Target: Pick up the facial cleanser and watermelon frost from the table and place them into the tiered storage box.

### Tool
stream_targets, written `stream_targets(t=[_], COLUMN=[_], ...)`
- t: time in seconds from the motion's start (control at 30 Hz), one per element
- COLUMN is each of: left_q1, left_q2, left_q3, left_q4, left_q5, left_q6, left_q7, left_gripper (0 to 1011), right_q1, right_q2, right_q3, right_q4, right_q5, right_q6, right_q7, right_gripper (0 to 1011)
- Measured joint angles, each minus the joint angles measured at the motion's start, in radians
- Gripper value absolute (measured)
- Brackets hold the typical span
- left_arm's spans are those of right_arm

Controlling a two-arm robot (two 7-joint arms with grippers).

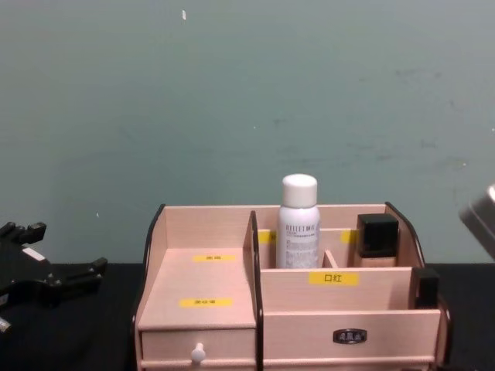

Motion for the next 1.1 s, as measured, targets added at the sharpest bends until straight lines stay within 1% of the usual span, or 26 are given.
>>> stream_targets(t=[0.57,0.67,0.77,0.8,0.83,0.87,0.93,1.1], left_q1=[0.0,0.0,0.0,0.0,0.0,0.0,0.0,0.0], left_q2=[0.0,0.0,0.0,0.0,0.0,0.0,0.0,0.0], left_q3=[0.0,0.0,0.0,0.0,0.0,0.0,0.0,0.0], left_q4=[0.0,0.0,0.0,0.0,0.0,0.0,0.0,0.0], left_q5=[0.0,0.0,0.0,0.0,0.0,0.0,0.0,0.0], left_q6=[0.0,0.0,0.0,0.0,0.0,0.0,0.0,0.0], left_q7=[0.0,0.0,0.0,0.0,0.0,0.0,0.0,0.0], left_gripper=[1001,1001,1001,1001,1001,1001,1001,1001], right_q1=[0.004,0.003,0.003,0.003,0.003,0.003,0.003,0.002], right_q2=[-0.001,0.0,0.0,0.0,0.0,0.0,0.0,0.0], right_q3=[-0.001,-0.001,-0.001,-0.001,-0.001,-0.001,-0.001,-0.001], right_q4=[0.006,0.006,0.005,0.005,0.005,0.005,0.004,0.004], right_q5=[0.0,0.0,0.0,0.0,0.0,0.0,0.001,0.001], right_q6=[-0.004,-0.004,-0.003,-0.003,-0.003,-0.003,-0.003,-0.003], right_q7=[0.005,0.005,0.004,0.004,0.004,0.004,0.004,0.004], right_gripper=[1004,954,868,857,799,799,738,728])
